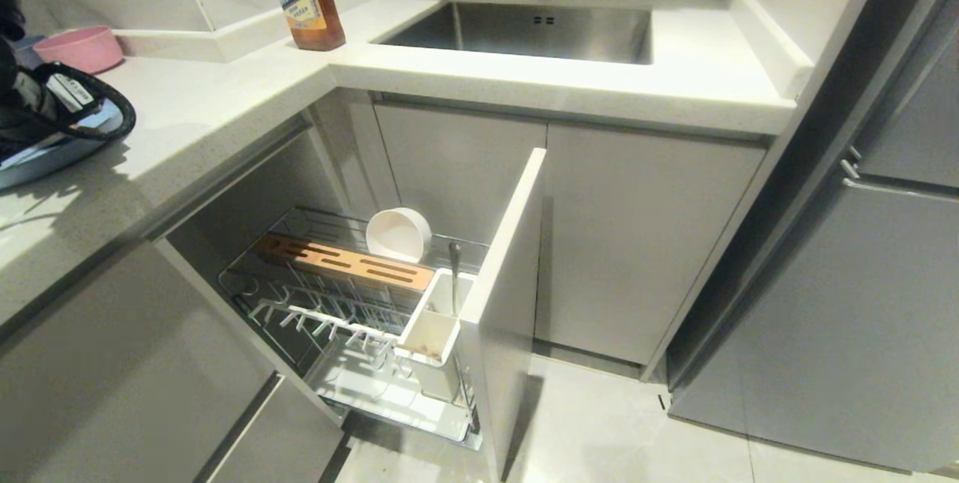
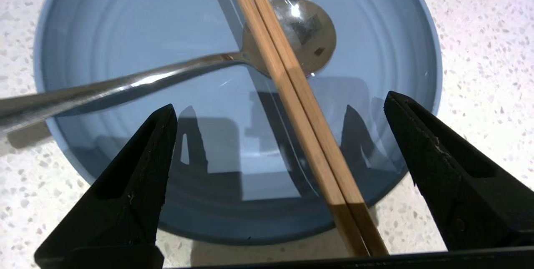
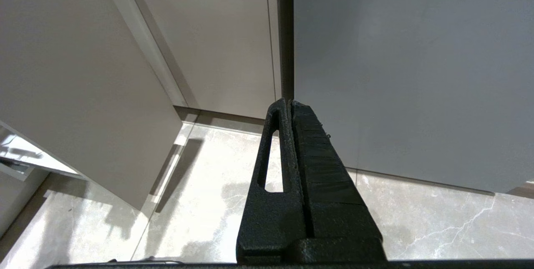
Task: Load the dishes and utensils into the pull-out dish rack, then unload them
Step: Pick up the chopsticks and place it in the cupboard
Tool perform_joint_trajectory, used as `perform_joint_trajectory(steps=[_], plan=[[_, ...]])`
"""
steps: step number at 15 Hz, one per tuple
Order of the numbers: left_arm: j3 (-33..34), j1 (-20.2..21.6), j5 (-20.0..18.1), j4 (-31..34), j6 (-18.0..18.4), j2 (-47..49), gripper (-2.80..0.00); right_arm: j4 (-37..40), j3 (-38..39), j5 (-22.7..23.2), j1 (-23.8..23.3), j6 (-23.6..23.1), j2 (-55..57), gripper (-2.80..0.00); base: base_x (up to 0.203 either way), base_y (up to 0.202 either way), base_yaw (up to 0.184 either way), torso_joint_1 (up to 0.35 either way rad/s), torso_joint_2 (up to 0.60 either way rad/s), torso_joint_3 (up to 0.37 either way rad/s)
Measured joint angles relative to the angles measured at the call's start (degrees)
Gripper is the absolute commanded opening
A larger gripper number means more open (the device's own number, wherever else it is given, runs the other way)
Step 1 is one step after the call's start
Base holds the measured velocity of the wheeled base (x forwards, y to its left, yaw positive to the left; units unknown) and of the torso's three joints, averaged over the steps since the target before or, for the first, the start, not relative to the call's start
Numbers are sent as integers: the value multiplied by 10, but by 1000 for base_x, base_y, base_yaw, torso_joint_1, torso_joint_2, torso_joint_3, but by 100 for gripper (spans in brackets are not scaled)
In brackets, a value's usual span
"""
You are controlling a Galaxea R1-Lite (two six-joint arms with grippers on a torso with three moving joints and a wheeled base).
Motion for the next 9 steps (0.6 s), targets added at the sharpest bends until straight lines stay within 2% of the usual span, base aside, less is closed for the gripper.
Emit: perform_joint_trajectory(steps=[9], plan=[[0,5,-4,-13,0,8,0,0,0,0,0,0,0,-280,0,0,0,0,0,0]])
